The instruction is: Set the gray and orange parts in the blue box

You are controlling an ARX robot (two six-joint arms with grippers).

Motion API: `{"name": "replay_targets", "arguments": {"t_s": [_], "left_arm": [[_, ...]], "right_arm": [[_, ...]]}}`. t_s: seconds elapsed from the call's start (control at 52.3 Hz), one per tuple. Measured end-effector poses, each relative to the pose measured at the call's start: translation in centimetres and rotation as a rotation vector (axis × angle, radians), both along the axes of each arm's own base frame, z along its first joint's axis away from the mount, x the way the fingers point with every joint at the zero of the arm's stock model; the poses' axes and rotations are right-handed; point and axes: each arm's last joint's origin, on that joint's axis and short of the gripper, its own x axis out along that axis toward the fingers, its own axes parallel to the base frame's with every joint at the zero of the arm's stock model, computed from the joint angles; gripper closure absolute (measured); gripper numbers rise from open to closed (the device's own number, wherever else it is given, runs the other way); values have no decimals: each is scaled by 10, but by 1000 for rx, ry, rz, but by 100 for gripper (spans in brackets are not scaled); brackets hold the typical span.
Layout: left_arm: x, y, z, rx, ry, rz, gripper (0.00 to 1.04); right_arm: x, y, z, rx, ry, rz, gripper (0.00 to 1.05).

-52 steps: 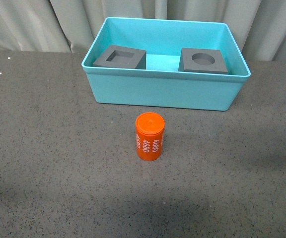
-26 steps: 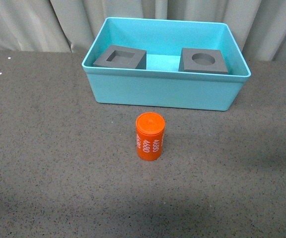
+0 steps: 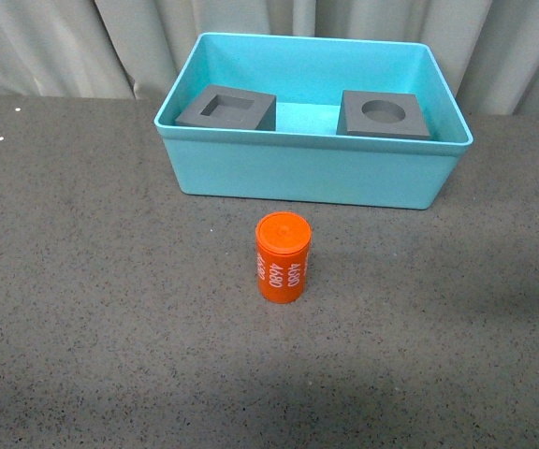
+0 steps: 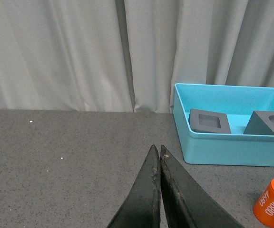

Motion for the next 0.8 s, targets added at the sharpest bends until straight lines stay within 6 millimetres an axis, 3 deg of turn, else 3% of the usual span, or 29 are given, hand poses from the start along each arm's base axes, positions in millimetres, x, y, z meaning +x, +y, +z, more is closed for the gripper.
{"name": "replay_targets", "arguments": {"t_s": [0.497,0.669,0.803], "left_arm": [[-15,0,-3,0,8,-2,101],[-15,0,-3,0,7,-2,76],[-15,0,-3,0,7,-2,54]], "right_arm": [[0,0,0,1,-1,2,10],[0,0,0,0,-2,1,10],[4,4,-3,-139,-144,21,10]]}}
